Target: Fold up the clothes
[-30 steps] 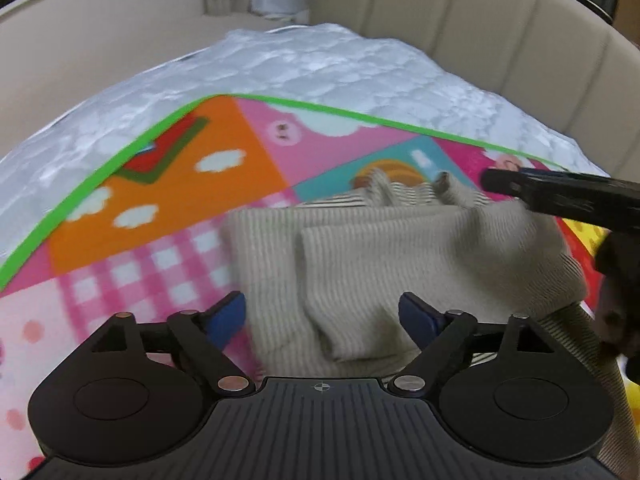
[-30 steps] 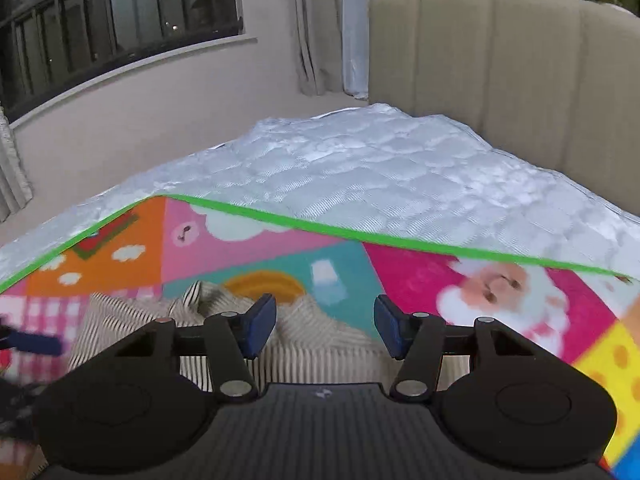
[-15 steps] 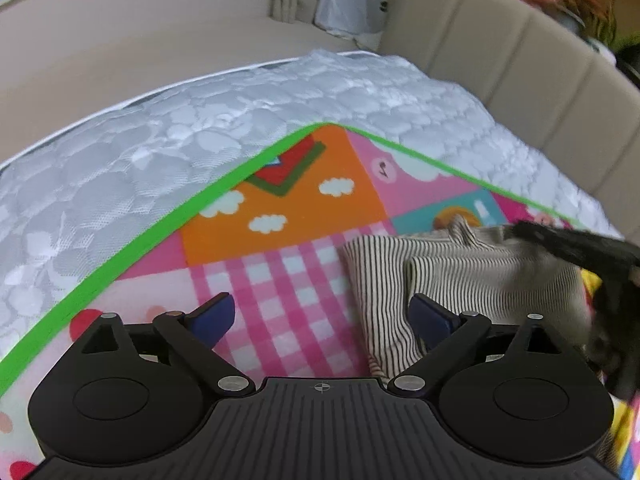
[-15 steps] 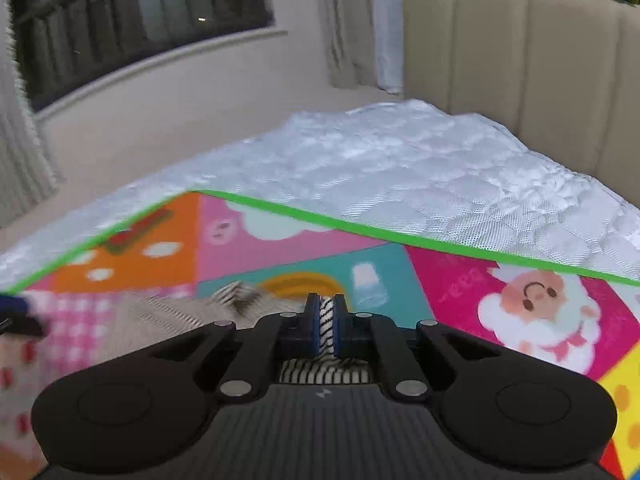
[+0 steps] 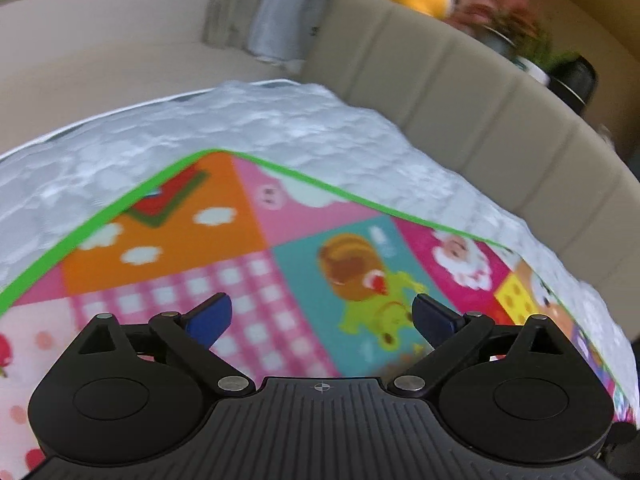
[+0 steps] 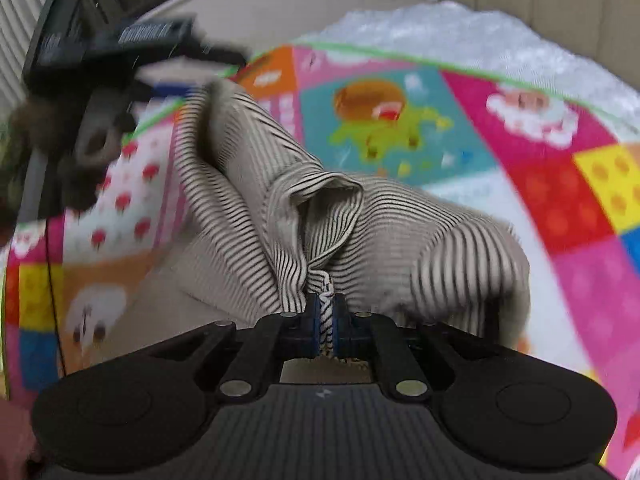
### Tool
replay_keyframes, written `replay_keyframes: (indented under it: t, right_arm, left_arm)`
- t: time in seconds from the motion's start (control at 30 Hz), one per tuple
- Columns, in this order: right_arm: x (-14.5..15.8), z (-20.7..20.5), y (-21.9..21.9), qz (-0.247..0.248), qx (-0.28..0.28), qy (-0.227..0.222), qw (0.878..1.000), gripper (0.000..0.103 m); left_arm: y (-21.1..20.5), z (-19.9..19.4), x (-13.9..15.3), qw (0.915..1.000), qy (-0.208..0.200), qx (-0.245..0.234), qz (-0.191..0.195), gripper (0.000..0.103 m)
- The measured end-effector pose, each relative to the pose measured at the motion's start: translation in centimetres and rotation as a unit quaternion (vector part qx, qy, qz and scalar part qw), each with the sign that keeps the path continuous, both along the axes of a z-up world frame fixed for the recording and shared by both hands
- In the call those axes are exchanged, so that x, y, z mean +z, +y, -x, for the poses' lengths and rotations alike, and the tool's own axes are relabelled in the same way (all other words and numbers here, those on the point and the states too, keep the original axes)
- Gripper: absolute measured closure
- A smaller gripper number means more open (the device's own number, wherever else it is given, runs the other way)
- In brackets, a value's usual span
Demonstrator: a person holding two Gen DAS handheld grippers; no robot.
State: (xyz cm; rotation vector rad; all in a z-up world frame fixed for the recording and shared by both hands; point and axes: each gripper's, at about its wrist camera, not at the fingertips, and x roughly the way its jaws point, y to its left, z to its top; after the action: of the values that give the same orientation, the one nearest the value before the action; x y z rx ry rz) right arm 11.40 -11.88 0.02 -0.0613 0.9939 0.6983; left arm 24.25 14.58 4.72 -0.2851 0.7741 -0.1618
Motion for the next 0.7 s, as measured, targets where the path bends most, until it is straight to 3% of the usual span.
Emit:
replay_keyframes:
  t: [0.17,0.2,0.33,0.43,0.53,0.63,0.7]
  right_arm:
    - [2.5,0.9,-1.5,-0.013,-0.003,-0.026,1.0,0.095]
    - [3.3,0.6,-2.0,-0.016,-0.012,-0.034,0.999,0.089]
    - [5.2,-1.3,-4.9,-0.018,-0.081,-0.041,0.996,0.045]
    - [4.5,-2.3,-7.2,-0.04,-0.126,-0.002,0.991,0.04]
    - [1.7,-2.6,-8.1,-0.036,-0.158,0.042,0.986,0.039]
    - [-1.1,-2.4,-7.4,0.029,-0.149,0.062,0.986,0.039]
    - [-2.2,-1.9,-6.7,0.083,-0.125,0.054,0.987,0.039]
  left_arm:
    - [-1.6,1.1,-0.6,0.9987,0.018,-0.043,-0.022,0.004]
    - [-1.9,1.4,-0.8,0.9981,0.021,-0.052,-0.026,0.004]
    - [-2.3,2.9,-1.2,0.9938,0.057,-0.084,-0.045,0.004]
    - [-2.6,4.5,-2.1,0.9855,0.095,-0.123,-0.07,0.003]
    - [-3.1,6.1,-4.0,0.9703,0.135,-0.164,-0.115,0.003]
    - [-3.0,7.1,-5.7,0.9548,0.174,-0.187,-0.152,0.003]
    - [-2.1,7.3,-5.3,0.9597,0.175,-0.176,-0.132,0.003]
